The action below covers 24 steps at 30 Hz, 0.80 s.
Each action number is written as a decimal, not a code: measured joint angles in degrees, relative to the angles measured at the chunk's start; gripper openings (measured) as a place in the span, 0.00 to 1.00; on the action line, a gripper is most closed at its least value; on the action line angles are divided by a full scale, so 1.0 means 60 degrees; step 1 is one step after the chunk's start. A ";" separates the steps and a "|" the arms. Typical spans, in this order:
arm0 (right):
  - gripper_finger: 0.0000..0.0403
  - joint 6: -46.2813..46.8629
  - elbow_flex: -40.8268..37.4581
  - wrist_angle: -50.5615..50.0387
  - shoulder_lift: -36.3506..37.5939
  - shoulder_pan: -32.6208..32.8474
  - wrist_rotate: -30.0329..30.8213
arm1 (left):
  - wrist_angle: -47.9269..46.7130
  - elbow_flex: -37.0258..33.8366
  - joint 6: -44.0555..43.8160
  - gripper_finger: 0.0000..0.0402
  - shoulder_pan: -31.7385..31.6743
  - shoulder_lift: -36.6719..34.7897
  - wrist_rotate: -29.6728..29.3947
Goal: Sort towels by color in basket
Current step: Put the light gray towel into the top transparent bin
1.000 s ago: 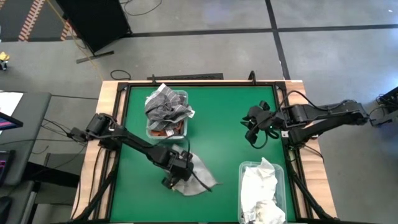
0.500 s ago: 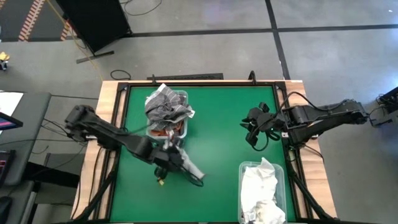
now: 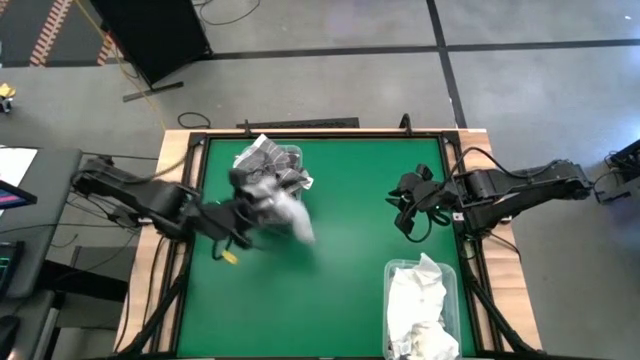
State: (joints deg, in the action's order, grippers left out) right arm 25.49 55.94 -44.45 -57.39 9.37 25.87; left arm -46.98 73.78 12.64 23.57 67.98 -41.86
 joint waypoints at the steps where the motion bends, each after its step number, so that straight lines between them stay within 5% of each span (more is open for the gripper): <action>1: 0.29 -0.0003 0.0000 -0.0003 0.0000 0.0003 -0.0003 | 0.0000 0.0000 0.0002 0.10 0.0000 -0.0249 -0.0545; 6: 0.29 -0.0043 0.0000 -0.0003 -0.0017 -0.0024 -0.0002 | -0.0059 0.0000 -0.0028 0.10 -0.0295 -0.1339 -0.1875; 15: 0.29 -0.0003 0.0000 0.0005 -0.0015 -0.0084 0.0000 | -0.2251 0.0000 -0.1634 0.10 -0.1183 -0.2578 -0.1920; 24: 0.29 -0.0003 0.0000 0.0477 -0.0016 -0.0084 0.0473 | -0.3812 -0.0004 -0.2215 0.10 -0.1906 -0.2171 -0.1537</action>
State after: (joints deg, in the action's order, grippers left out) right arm 25.47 55.94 -41.59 -57.48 8.86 28.70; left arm -69.85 73.76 -0.64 12.14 54.95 -51.08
